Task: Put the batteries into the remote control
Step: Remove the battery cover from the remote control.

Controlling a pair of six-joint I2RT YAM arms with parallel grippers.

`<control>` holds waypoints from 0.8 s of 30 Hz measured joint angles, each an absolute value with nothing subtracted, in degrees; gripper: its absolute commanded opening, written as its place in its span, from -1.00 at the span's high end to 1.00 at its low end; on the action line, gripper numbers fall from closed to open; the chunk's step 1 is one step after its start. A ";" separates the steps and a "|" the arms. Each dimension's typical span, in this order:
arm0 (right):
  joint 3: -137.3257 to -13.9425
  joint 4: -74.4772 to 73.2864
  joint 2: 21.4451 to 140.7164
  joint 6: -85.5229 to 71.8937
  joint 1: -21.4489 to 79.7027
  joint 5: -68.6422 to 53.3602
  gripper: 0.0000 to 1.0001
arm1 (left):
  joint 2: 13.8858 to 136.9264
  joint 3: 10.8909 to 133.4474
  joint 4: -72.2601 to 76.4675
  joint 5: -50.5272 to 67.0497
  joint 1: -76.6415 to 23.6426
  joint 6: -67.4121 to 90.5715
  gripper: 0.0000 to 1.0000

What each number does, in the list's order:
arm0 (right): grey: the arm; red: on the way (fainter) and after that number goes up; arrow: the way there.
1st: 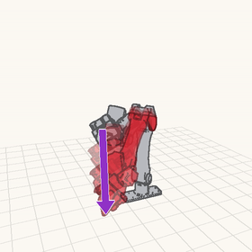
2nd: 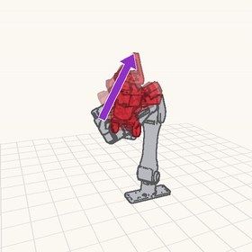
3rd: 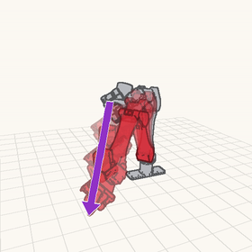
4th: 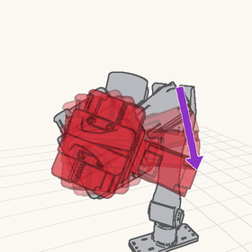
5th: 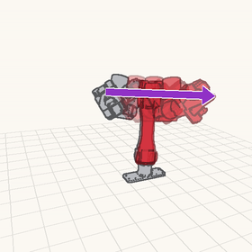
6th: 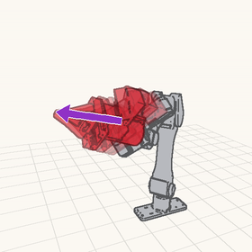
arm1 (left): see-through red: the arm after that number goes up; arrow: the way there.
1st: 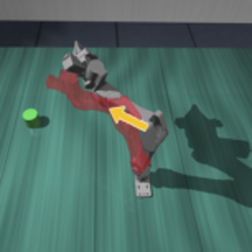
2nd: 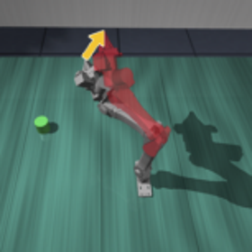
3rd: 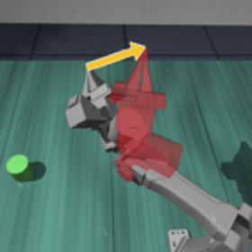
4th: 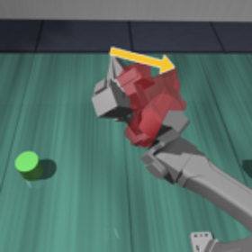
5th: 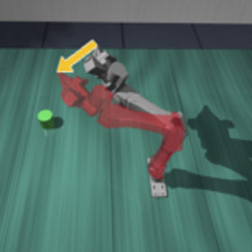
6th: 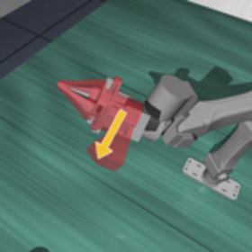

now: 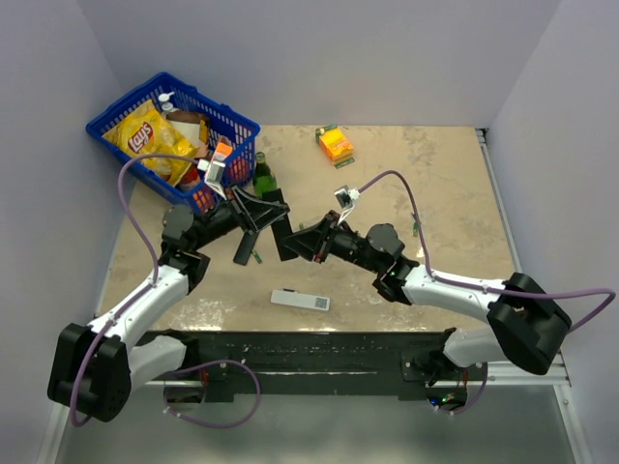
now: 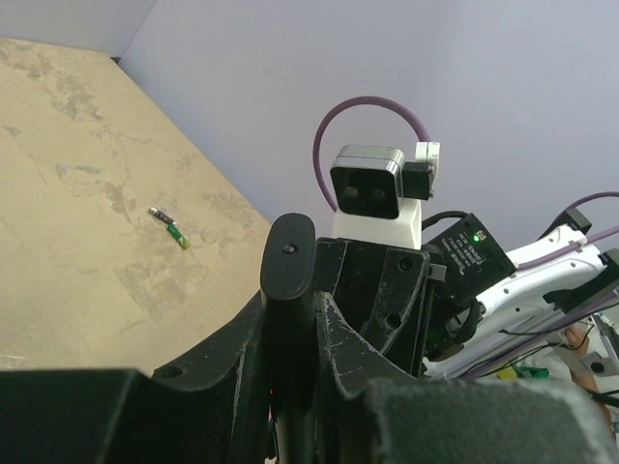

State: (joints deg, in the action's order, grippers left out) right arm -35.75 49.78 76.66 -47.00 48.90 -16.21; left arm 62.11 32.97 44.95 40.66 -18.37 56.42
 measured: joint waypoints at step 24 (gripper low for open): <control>-63.55 3.18 76.51 -28.23 51.29 -2.44 -0.76 | 59.79 39.97 16.47 21.96 -17.19 42.30 1.00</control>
